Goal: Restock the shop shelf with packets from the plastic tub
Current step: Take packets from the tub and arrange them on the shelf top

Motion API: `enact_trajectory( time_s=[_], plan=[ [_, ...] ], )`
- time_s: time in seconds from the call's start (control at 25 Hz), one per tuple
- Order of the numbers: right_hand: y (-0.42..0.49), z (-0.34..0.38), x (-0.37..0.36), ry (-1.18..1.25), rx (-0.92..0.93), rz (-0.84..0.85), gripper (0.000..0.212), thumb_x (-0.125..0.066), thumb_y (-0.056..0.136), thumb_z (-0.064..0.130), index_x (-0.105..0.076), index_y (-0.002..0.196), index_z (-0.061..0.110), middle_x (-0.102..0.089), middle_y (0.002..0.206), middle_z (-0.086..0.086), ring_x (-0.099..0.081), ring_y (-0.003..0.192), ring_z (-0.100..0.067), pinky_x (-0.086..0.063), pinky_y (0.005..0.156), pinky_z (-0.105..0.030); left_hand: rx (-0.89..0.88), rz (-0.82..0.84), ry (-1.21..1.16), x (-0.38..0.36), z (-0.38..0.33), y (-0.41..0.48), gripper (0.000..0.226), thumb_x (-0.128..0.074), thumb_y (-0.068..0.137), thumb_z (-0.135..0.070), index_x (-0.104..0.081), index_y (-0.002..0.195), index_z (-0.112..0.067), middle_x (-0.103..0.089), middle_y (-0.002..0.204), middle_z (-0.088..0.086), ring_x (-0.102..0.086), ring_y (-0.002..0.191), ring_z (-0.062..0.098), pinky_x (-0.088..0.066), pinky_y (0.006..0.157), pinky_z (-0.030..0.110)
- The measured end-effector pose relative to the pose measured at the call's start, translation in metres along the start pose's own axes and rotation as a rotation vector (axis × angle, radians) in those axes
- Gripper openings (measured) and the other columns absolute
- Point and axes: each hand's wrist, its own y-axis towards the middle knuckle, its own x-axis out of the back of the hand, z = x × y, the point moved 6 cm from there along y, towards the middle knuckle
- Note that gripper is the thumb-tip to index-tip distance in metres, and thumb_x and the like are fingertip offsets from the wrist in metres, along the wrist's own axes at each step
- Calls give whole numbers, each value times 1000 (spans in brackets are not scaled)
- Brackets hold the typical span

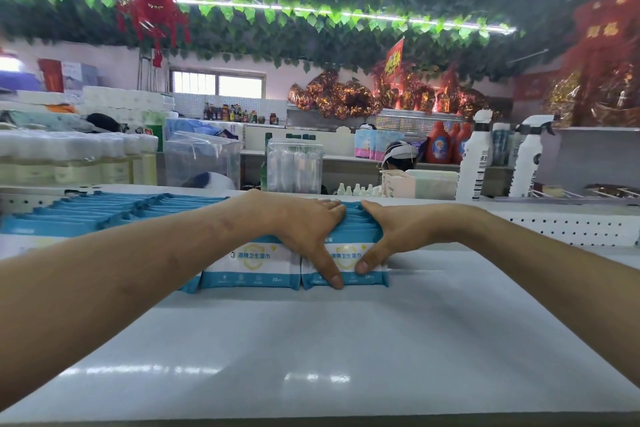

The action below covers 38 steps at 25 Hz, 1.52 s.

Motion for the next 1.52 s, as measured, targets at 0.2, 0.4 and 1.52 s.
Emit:
enact_trajectory(
  time_s=[0.2,0.4,1.52],
  plan=[
    [-9,5,3,-362,-1,-62,135,-77,68,75,5,163,24,5,171,9,-8,156,-16,-12,127,-33,62,9,-31,-7,20,-5,132,-72,57,-90,-22,156,-19,-38,155,-3,-45,136,21,-41,117,45],
    [-6,15,0,-395,-11,-47,130,-77,70,74,-2,163,24,-10,170,6,-19,152,-16,-17,127,-34,46,-27,-44,-6,17,-9,123,-73,59,-88,-29,152,-20,-45,149,-3,-52,127,21,-47,112,44],
    [38,244,-69,-586,264,-230,107,-55,88,75,-9,163,14,-8,172,-4,-10,157,-21,-8,127,-35,205,-30,29,-54,192,-205,119,-73,80,-69,-6,165,-19,-8,173,-1,-15,157,22,-13,127,38]
  ],
)
